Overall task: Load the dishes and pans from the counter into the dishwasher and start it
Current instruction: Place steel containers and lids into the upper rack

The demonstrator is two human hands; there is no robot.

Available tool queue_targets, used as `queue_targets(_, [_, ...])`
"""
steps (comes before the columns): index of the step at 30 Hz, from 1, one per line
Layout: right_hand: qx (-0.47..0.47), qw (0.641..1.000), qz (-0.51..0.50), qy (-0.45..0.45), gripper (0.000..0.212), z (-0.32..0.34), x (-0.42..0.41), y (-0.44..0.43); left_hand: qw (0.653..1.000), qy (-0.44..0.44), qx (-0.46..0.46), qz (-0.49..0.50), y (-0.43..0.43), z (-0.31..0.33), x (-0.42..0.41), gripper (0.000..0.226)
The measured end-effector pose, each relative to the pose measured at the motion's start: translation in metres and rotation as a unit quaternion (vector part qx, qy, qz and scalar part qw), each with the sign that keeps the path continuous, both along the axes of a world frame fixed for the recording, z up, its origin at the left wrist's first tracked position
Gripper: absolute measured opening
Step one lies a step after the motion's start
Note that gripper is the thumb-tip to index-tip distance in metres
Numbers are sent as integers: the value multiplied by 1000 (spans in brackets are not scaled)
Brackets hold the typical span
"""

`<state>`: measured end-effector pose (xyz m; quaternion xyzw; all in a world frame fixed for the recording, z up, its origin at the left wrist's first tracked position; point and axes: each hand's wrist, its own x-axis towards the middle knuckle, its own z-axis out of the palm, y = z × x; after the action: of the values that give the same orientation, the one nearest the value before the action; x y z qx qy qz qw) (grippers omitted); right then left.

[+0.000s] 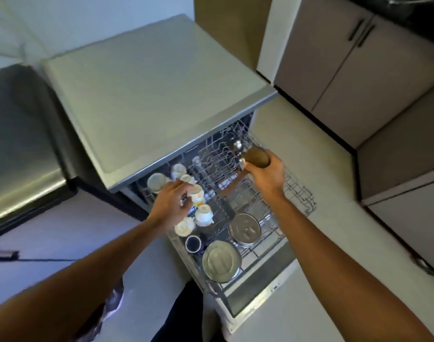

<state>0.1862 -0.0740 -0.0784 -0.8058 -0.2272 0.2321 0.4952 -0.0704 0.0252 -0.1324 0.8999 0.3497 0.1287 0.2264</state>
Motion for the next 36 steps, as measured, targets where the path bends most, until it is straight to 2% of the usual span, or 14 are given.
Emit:
queue_targets(6, [-30, 997, -64, -24, 43, -43, 66, 18, 979, -9, 140, -149, 82, 14, 118, 33])
queue_targets(10, [-41, 995, -90, -5, 38, -68, 86, 36, 972, -28, 173, -154, 119, 32, 186, 43])
queue_targets(16, [-83, 991, -108, 10, 34, -106, 105, 60, 978, 26, 156, -138, 162, 34, 264, 65])
queue_targets(20, [-78, 990, -114, 18, 38, -109, 120, 74, 975, 23, 169, -141, 170, 31, 280, 71])
queue_targets(28, [-80, 994, -48, -55, 31, -105, 113, 61, 975, 30, 174, -133, 169, 32, 279, 80])
queue_targets(32, [-57, 995, -21, -84, 42, -102, 105, 44, 976, 42, 173, -125, 167, 33, 279, 80])
queue_targets(36, [-90, 993, -14, -81, 34, -108, 103, 26, 977, 45, 171, -120, 166, 34, 280, 80])
